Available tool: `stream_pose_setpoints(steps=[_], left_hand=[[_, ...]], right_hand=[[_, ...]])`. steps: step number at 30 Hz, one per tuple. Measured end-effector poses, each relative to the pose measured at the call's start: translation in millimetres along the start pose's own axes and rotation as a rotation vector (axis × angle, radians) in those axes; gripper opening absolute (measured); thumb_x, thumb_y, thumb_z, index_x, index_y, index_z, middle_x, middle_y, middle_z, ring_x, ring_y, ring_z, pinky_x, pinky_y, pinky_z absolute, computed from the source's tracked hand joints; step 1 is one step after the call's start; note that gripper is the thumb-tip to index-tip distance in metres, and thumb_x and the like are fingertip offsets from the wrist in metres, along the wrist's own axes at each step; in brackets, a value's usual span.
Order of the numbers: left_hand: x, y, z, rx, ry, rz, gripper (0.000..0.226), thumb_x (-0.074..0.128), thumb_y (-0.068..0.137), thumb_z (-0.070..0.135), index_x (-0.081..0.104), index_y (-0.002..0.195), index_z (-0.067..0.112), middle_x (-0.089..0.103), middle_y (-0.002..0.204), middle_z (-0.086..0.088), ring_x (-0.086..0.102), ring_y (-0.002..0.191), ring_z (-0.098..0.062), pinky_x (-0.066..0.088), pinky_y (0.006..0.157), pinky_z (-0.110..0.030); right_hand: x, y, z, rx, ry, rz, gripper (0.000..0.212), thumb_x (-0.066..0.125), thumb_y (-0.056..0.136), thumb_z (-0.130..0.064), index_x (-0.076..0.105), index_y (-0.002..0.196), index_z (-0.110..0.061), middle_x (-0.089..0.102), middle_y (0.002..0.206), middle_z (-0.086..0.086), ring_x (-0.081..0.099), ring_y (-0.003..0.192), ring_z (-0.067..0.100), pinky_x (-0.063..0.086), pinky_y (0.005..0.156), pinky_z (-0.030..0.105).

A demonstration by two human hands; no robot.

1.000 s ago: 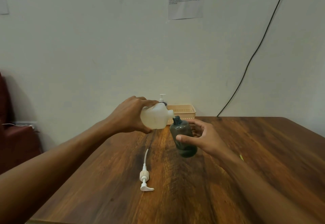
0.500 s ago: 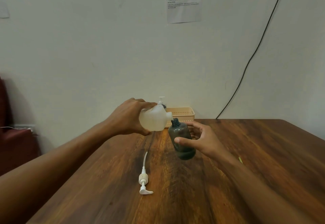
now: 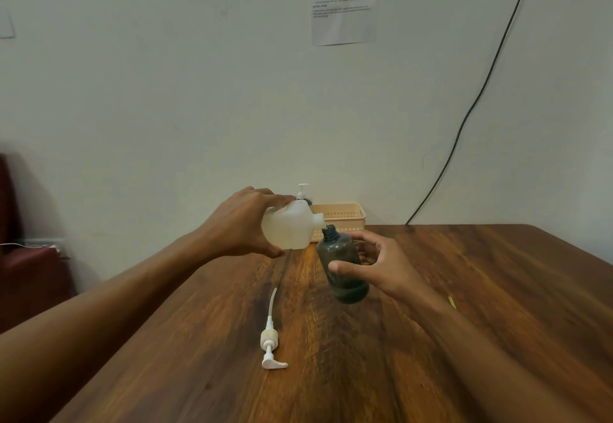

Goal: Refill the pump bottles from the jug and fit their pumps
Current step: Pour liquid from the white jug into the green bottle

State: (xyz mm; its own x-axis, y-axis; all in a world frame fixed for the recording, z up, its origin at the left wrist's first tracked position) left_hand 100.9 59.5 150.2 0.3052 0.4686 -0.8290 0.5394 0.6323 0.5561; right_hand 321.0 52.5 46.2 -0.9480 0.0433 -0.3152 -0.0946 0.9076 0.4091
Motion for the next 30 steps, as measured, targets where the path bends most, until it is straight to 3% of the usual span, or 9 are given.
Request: stream_pose_setpoints(steps=[3, 8, 13, 30], left_hand=[[0.8, -0.6, 0.6, 0.006, 0.010, -0.002, 0.098, 0.087, 0.063, 0.058, 0.048, 0.149, 0.033, 0.065, 0.127, 0.008, 0.048, 0.102, -0.004, 0.034, 0.079, -0.012], [0.5, -0.2, -0.2, -0.002, 0.005, -0.005, 0.098, 0.087, 0.063, 0.059, 0.047, 0.149, 0.033, 0.064, 0.130, 0.008, 0.046, 0.104, -0.004, 0.035, 0.079, -0.014], [0.2, -0.7, -0.2, 0.006, 0.011, 0.000, 0.098, 0.087, 0.063, 0.060, 0.048, 0.148, 0.033, 0.065, 0.129, 0.007, 0.046, 0.103, -0.003, 0.031, 0.077, -0.009], [2.9, -0.5, -1.5, 0.000, 0.019, -0.004, 0.097, 0.087, 0.064, 0.058, 0.048, 0.149, 0.033, 0.064, 0.130, 0.008, 0.045, 0.103, -0.003, 0.029, 0.077, -0.008]], right_hand=[[-0.2, -0.7, 0.6, -0.003, -0.008, -0.001, 0.067, 0.093, 0.065, -0.053, 0.066, 0.125, -0.040, 0.072, 0.122, -0.017, 0.066, 0.111, 0.000, 0.051, 0.071, 0.007], [-0.1, -1.3, 0.9, -0.008, -0.019, -0.003, 0.071, 0.093, 0.068, -0.049, 0.067, 0.132, -0.033, 0.073, 0.123, -0.016, 0.067, 0.112, 0.002, 0.052, 0.071, 0.006], [0.6, -1.2, 1.2, -0.009, -0.008, -0.009, 0.074, 0.092, 0.065, -0.052, 0.068, 0.132, -0.031, 0.073, 0.125, -0.012, 0.067, 0.116, 0.006, 0.051, 0.083, 0.015], [1.8, -1.6, 4.1, -0.001, -0.009, -0.022, 0.067, 0.093, 0.067, -0.049, 0.066, 0.127, -0.037, 0.072, 0.122, -0.017, 0.067, 0.111, 0.001, 0.052, 0.074, 0.007]])
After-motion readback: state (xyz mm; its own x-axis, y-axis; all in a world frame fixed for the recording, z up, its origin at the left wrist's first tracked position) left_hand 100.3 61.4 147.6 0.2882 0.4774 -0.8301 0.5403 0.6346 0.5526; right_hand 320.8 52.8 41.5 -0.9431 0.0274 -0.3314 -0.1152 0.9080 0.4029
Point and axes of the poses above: each hand's wrist, its own y-axis towards the middle knuckle, its own x-axis out of the palm, z = x × y, the point moved 10 cm from there along y, towards the middle knuckle
